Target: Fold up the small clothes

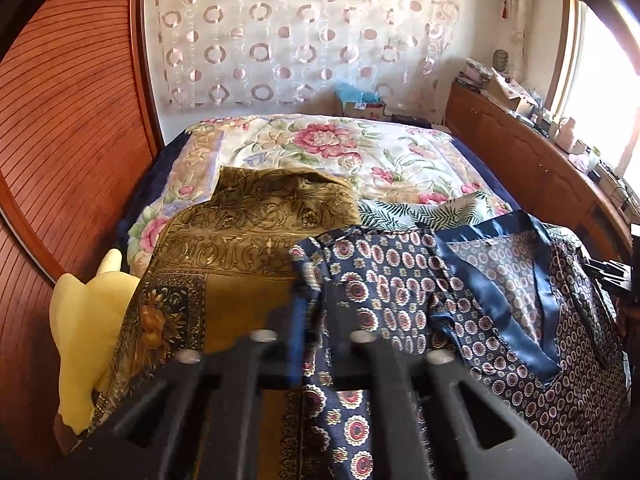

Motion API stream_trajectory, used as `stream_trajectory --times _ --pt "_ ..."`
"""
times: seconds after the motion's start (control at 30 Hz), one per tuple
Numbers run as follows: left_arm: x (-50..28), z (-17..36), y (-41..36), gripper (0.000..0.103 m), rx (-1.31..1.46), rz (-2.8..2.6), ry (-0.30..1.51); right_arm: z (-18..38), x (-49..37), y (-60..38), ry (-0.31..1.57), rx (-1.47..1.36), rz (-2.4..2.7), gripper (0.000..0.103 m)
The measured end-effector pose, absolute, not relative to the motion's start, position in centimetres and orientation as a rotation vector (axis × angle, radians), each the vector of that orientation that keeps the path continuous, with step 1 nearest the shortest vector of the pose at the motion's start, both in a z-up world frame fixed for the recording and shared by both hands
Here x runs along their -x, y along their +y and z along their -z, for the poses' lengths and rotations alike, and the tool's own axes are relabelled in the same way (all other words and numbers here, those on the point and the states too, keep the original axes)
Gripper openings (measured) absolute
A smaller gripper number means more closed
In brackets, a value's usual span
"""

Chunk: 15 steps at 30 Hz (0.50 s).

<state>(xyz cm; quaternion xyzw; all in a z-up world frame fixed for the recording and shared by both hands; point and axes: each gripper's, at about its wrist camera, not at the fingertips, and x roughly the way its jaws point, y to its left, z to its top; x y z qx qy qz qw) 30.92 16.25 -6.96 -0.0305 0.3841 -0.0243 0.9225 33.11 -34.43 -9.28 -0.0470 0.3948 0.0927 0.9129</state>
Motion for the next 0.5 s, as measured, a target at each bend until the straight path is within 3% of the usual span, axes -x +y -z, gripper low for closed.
stream_trajectory --times 0.27,0.33,0.37,0.5 --pt "-26.2 3.3 11.0 0.003 0.037 0.164 0.639 9.2 -33.8 -34.7 0.816 0.089 -0.203 0.034" --pt "-24.8 2.8 9.9 0.002 0.04 0.195 0.623 9.1 -34.1 -34.9 0.816 0.066 -0.185 0.02" --pt "-24.1 2.6 9.3 0.002 0.037 0.207 0.617 9.1 -34.2 -34.9 0.819 0.061 -0.183 0.008" --pt "-21.4 1.9 8.3 0.002 0.031 0.235 0.6 8.1 -32.7 -33.8 0.77 0.116 -0.196 0.002"
